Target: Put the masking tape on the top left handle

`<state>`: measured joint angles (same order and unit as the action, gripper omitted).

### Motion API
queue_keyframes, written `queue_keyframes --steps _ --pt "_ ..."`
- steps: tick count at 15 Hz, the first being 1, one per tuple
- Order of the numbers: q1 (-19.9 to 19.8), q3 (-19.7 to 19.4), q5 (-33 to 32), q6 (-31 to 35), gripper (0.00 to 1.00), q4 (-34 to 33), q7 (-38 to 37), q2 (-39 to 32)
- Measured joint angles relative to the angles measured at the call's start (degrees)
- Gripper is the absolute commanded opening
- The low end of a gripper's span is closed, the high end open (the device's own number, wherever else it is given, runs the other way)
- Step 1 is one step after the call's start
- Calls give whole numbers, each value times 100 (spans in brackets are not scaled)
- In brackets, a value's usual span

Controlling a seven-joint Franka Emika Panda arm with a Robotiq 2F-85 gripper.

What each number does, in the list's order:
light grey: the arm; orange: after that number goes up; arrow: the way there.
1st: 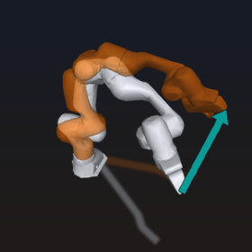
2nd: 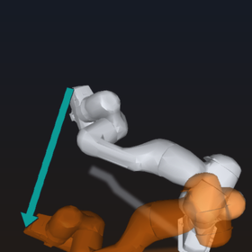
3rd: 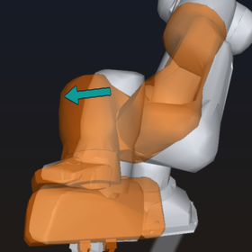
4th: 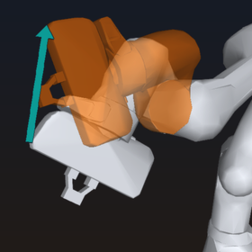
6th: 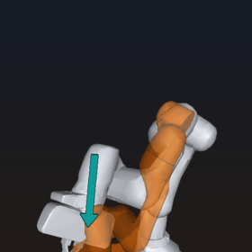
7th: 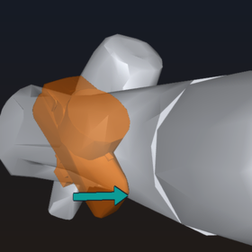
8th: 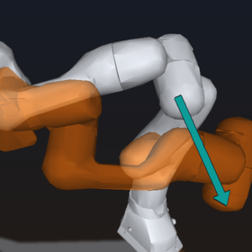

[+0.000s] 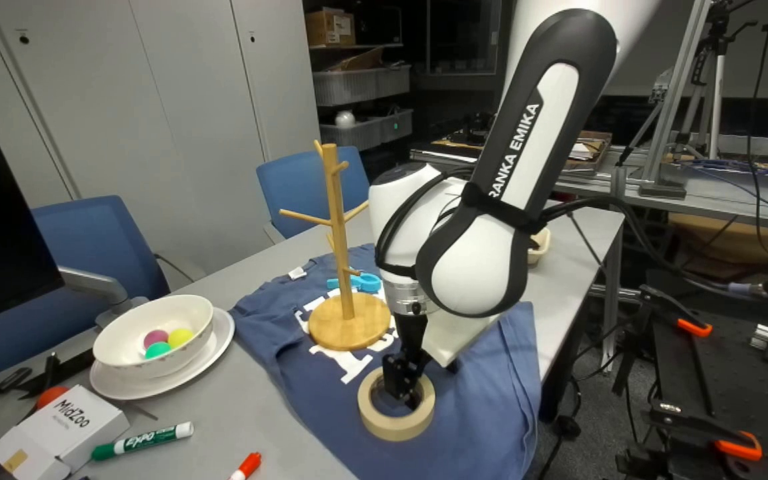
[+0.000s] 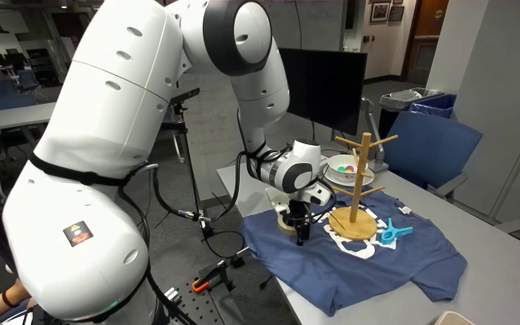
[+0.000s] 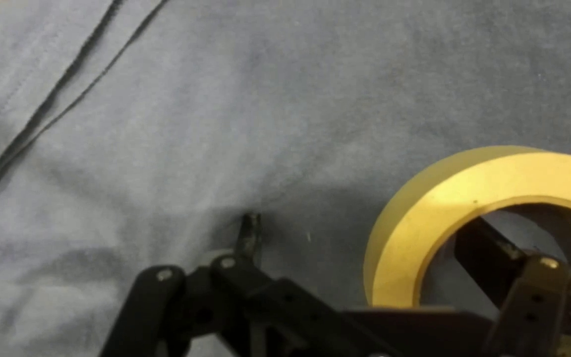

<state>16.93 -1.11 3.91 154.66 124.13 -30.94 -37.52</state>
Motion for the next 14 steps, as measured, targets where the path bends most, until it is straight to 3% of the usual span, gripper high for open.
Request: queue_keyframes --steps 5,7,8,10,14 --pt "27 -31 0 0 99 -12 0 14" --pt "37 -51 0 0 92 -12 0 46" --pt "38 -52 0 -3 76 -12 0 61" --pt "46 -52 0 -4 65 -12 0 84" --pt "70 -52 0 -4 33 -12 0 90"
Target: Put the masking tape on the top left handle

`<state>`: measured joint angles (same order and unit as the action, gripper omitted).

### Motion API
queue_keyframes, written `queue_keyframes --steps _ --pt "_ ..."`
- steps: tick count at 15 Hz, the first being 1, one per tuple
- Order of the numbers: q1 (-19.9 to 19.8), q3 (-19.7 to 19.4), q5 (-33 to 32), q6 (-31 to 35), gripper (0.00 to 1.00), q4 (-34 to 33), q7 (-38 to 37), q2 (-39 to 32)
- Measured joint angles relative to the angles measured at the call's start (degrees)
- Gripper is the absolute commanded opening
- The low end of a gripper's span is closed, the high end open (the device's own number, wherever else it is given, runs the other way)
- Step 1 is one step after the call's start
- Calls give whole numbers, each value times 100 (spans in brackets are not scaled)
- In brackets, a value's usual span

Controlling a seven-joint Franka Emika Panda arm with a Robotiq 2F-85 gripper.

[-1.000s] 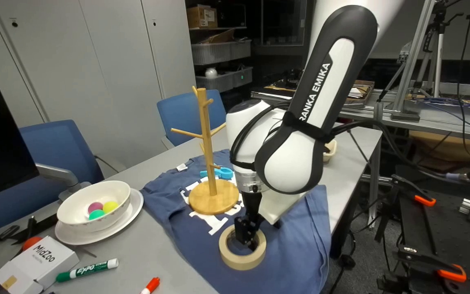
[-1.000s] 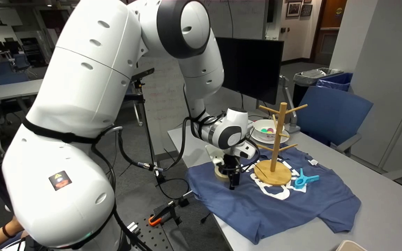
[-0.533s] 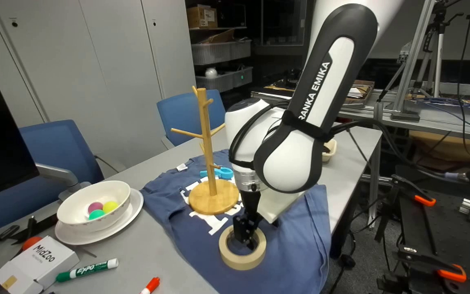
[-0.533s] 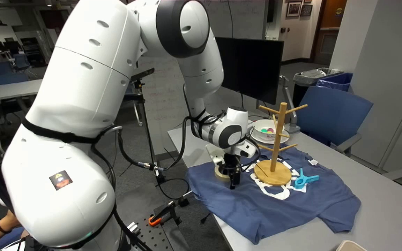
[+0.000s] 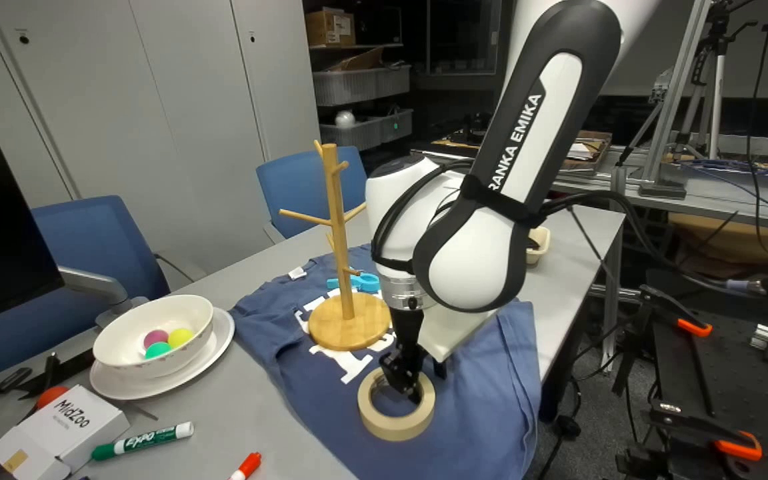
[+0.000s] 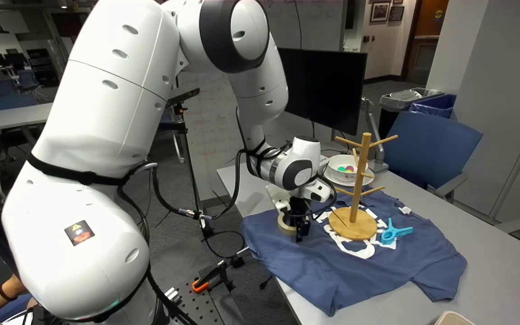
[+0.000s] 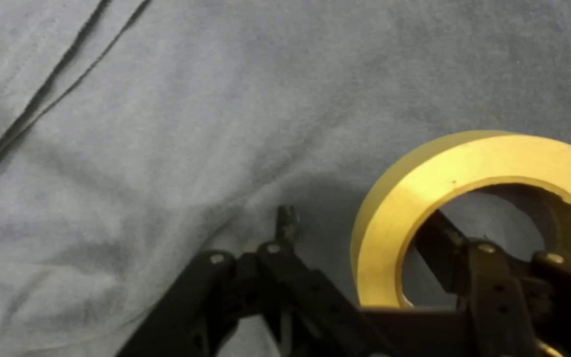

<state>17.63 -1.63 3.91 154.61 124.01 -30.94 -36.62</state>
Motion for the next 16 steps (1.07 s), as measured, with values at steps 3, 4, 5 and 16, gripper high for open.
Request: queue_keyframes --steps 3,4,5,16 --pt "29 1 0 -2 11 -23 0 12" --pt "46 1 0 -2 4 -35 0 12" --pt "58 -1 0 -2 4 -46 0 12" --pt "49 19 2 -4 6 171 95 211"
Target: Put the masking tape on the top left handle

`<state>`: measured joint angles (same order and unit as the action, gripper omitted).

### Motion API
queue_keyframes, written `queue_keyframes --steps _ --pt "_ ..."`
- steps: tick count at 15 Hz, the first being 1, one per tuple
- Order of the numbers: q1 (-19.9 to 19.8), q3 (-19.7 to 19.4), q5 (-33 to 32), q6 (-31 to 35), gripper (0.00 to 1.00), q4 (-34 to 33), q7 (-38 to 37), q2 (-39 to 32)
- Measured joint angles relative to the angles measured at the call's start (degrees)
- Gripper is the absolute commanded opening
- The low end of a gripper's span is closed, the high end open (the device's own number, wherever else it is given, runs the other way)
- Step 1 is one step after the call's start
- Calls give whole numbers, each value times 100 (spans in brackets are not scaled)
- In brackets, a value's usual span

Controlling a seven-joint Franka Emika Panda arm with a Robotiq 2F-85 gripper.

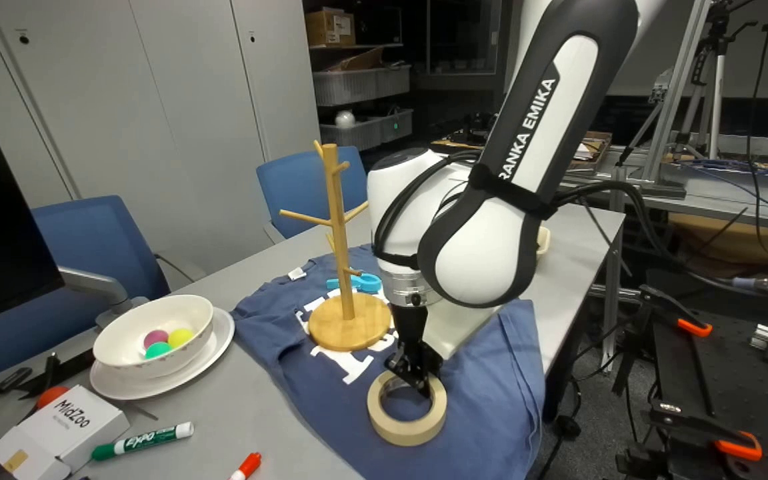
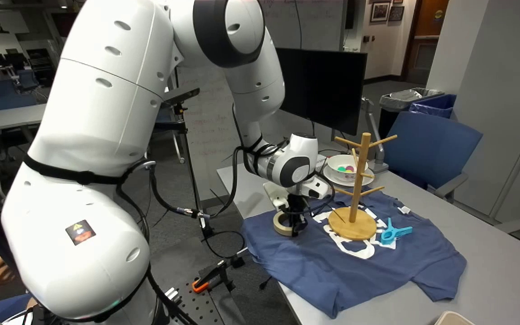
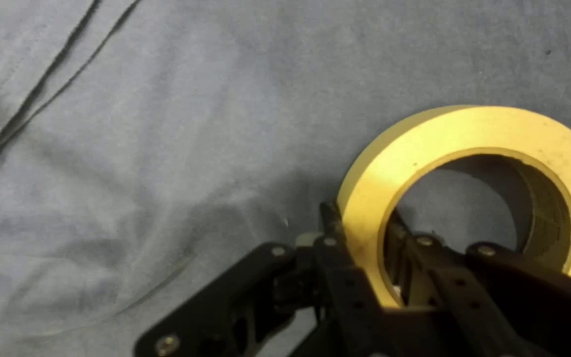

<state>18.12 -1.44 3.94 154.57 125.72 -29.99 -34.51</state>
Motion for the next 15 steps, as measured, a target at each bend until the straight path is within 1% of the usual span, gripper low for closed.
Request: queue_keyframes --steps 6,10,15 --pt "-44 -90 12 16 6 543 -5 541" --pt "-99 -367 5 23 6 913 -12 821" --pt "-301 -711 -5 201 6 1416 -13 1177"
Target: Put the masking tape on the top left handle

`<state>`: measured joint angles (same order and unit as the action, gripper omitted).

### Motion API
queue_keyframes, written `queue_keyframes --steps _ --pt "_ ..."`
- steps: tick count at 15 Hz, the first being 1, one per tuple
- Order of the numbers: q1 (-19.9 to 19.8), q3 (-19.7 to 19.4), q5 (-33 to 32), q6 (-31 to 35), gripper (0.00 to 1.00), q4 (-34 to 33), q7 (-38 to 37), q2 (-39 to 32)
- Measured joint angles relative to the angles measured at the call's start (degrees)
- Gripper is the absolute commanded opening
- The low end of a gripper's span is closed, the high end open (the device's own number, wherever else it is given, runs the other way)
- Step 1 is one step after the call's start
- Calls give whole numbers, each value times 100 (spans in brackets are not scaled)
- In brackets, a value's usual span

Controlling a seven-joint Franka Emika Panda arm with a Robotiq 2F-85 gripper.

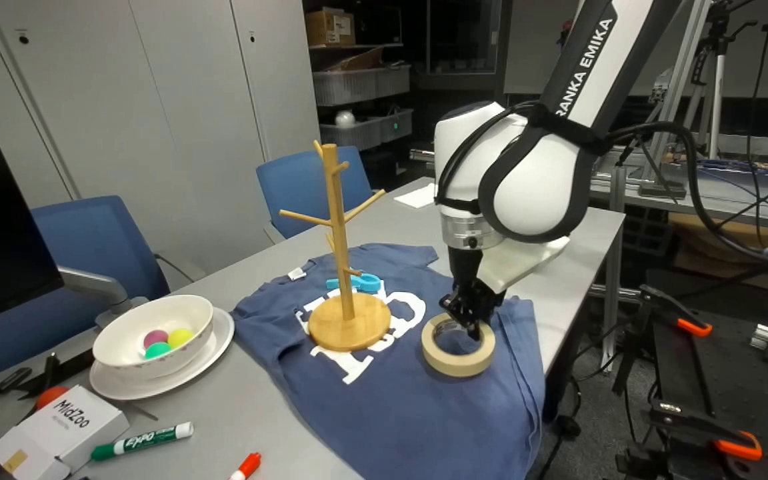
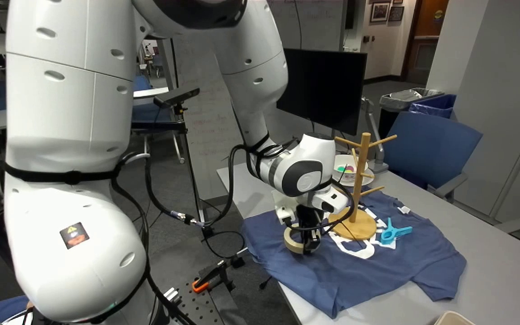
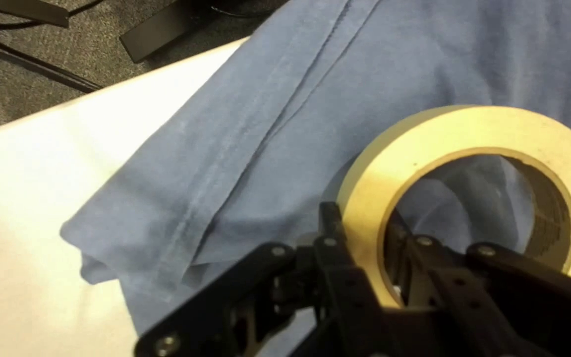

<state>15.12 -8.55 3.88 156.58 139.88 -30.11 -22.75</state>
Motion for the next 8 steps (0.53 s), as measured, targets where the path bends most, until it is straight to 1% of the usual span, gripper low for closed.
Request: queue_keyframes --steps 4,8 --pt "-42 -215 -89 334 6 434 -44 371" --pt "-15 -375 -571 793 6 979 -461 999"
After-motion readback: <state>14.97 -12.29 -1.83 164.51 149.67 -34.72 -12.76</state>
